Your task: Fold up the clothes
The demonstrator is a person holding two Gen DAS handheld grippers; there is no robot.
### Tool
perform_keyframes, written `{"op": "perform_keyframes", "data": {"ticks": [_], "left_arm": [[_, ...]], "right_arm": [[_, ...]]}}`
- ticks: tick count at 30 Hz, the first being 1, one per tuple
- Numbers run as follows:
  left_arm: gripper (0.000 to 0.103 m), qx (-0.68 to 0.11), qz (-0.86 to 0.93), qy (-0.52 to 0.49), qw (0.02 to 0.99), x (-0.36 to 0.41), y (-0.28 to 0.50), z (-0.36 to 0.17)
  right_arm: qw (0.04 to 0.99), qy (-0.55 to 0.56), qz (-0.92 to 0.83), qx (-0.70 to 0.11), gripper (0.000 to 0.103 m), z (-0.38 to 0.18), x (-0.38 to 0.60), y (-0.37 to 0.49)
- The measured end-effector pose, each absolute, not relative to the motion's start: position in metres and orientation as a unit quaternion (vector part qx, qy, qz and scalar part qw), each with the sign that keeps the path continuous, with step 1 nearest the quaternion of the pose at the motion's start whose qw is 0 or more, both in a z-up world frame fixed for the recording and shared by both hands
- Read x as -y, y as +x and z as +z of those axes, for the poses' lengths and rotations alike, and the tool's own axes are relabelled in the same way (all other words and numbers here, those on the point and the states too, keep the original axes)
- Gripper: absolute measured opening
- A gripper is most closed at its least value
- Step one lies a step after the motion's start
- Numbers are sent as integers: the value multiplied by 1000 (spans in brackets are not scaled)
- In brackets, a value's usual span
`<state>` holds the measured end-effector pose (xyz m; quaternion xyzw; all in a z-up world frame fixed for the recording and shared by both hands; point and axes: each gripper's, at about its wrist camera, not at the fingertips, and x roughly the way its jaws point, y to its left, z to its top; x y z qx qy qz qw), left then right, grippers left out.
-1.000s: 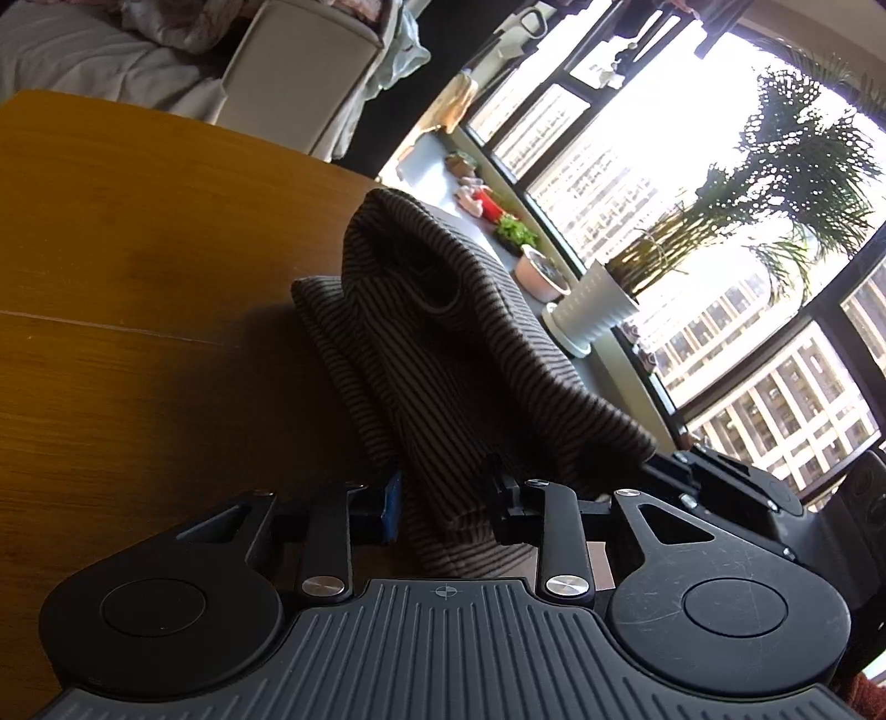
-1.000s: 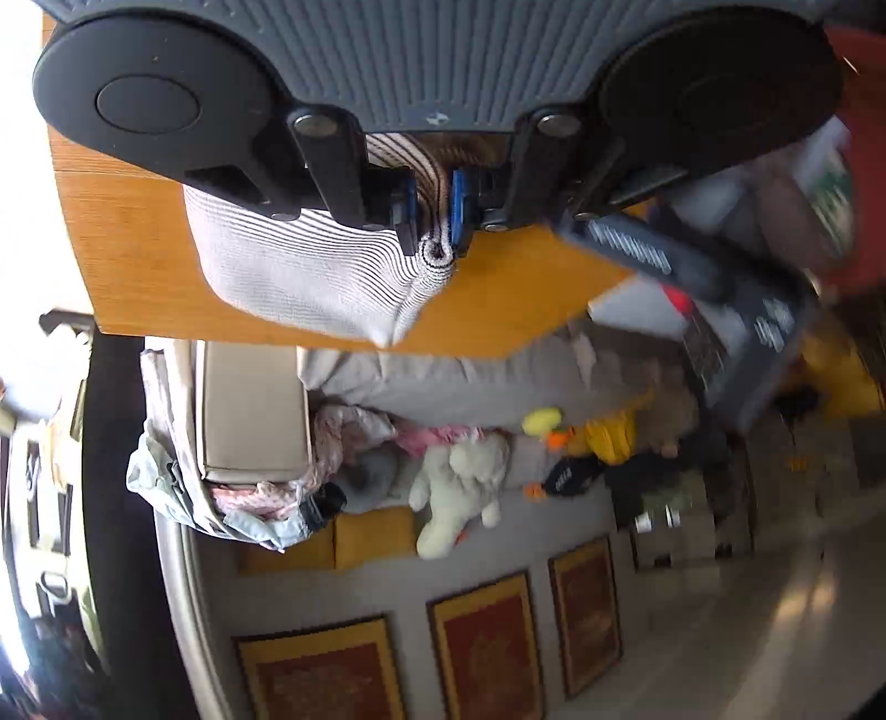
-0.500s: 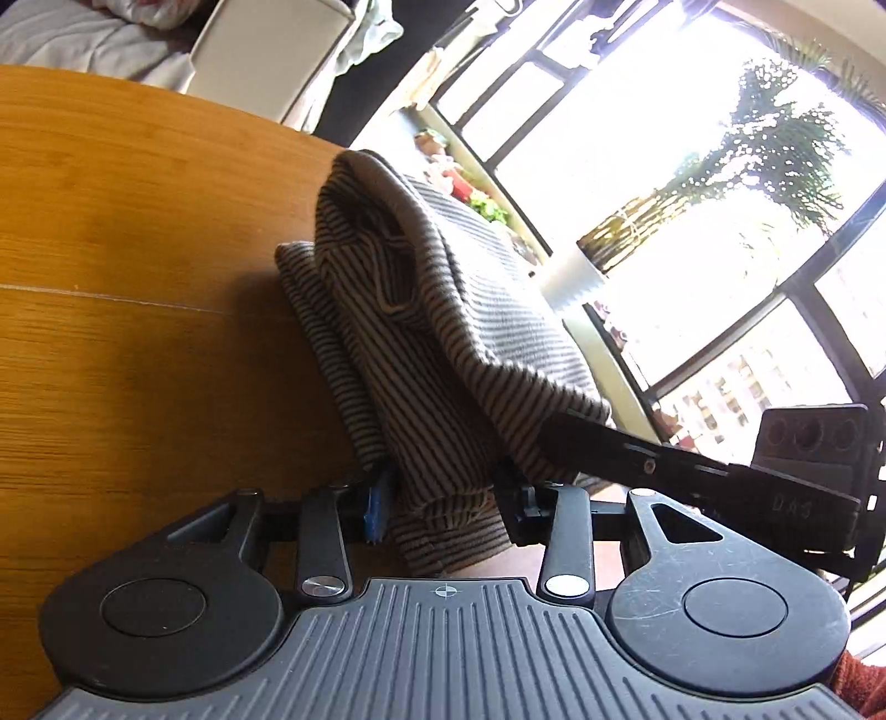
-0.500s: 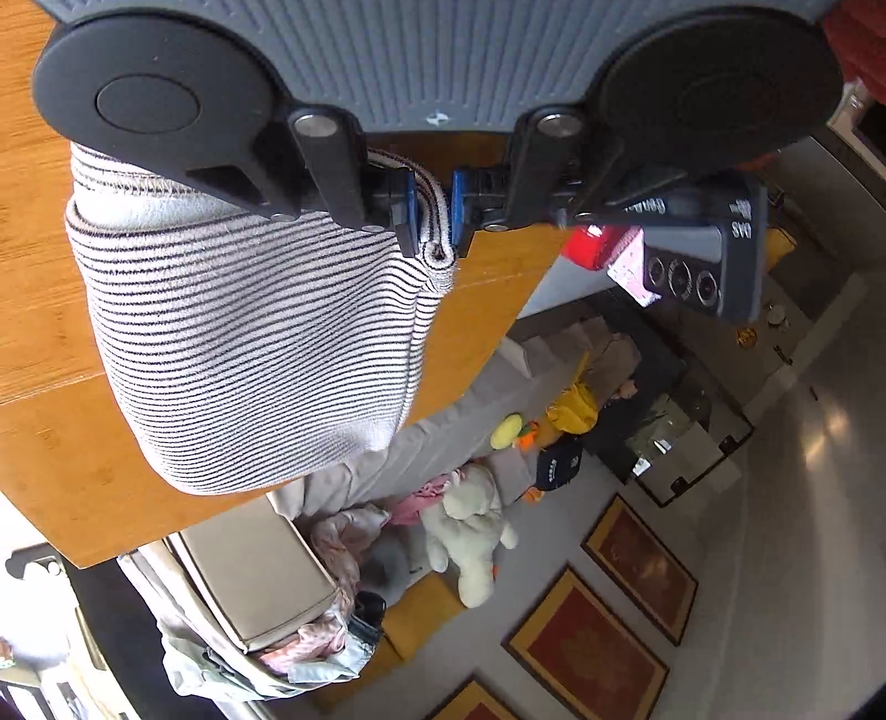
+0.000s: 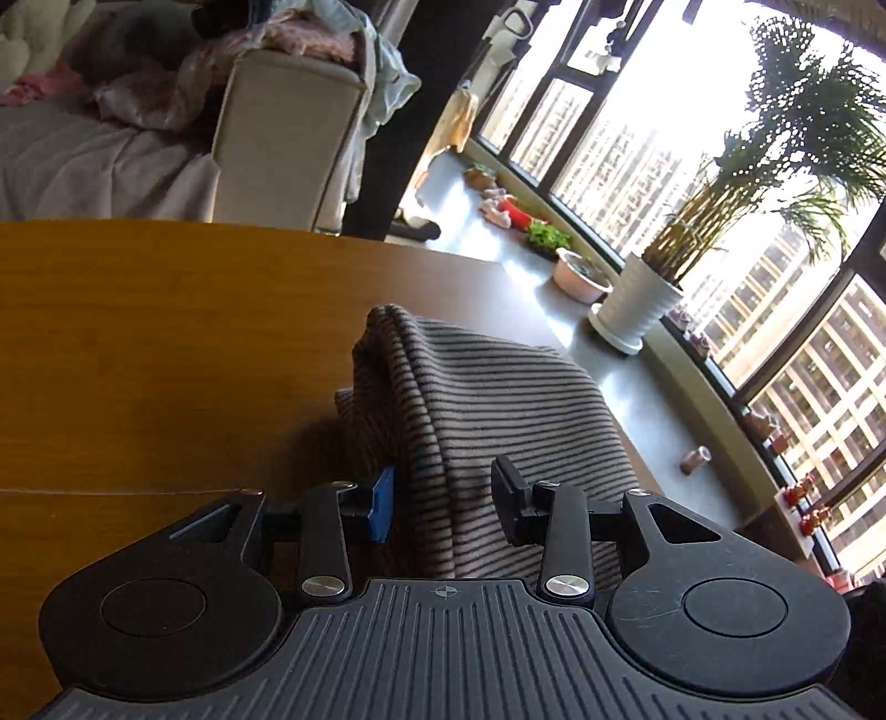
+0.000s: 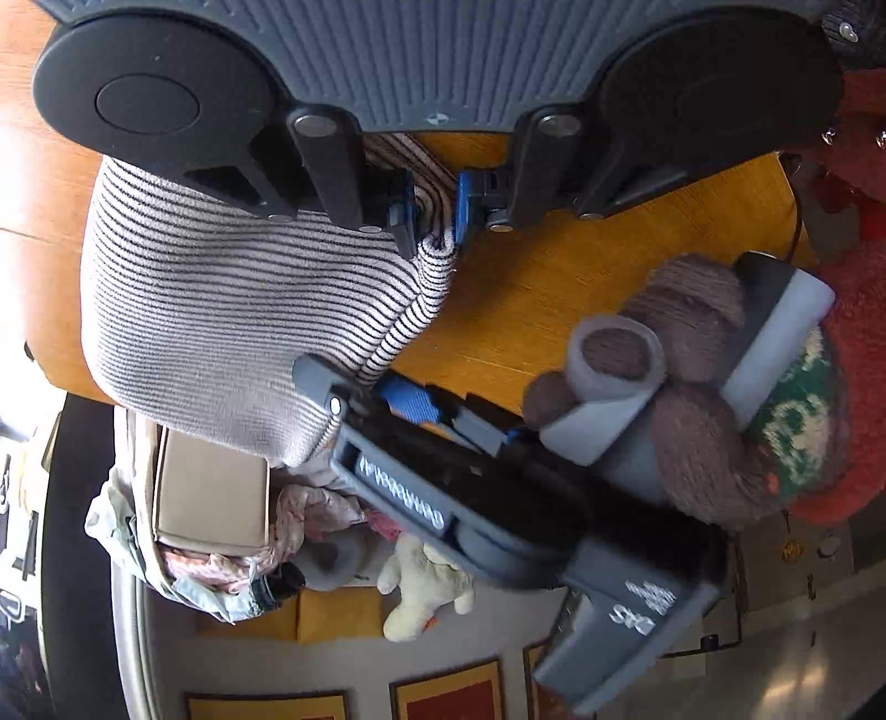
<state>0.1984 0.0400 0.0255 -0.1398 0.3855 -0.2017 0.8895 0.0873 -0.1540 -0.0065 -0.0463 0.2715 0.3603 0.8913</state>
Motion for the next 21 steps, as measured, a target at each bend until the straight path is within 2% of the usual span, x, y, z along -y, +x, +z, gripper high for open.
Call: {"op": "perform_keyframes", "data": {"ticks": [2,4,6,10,14,17,18,20,21], "left_arm": [[42,-395,-198,-138,886,-40,202,18],[43,-396,-199,-140,885,-44,199,13],[44,-396,-201,-140,885,-47,198,11],[46,-396,-205,-150,882,-52,198,5],[48,-400,-212,-171,875,-60,199,-1],[49,-404,-218,-181,870,-64,202,-6],[49,-405,-220,-185,868,-64,203,-7],[49,-407,-220,-189,866,-65,204,-8],[49,-407,-218,-188,867,-66,205,-9]], "right_arm": [[890,-13,372,-264,23,8,173,89],[895,30,366,-255,58,23,196,98],[906,81,331,-250,68,31,225,114],[908,184,245,-285,73,15,270,159],[866,257,241,-356,75,-30,277,182],[834,303,268,-375,79,-51,273,188],[828,306,279,-378,78,-49,270,189],[834,290,289,-371,68,-38,265,189],[835,287,299,-362,53,-31,265,188]]}}
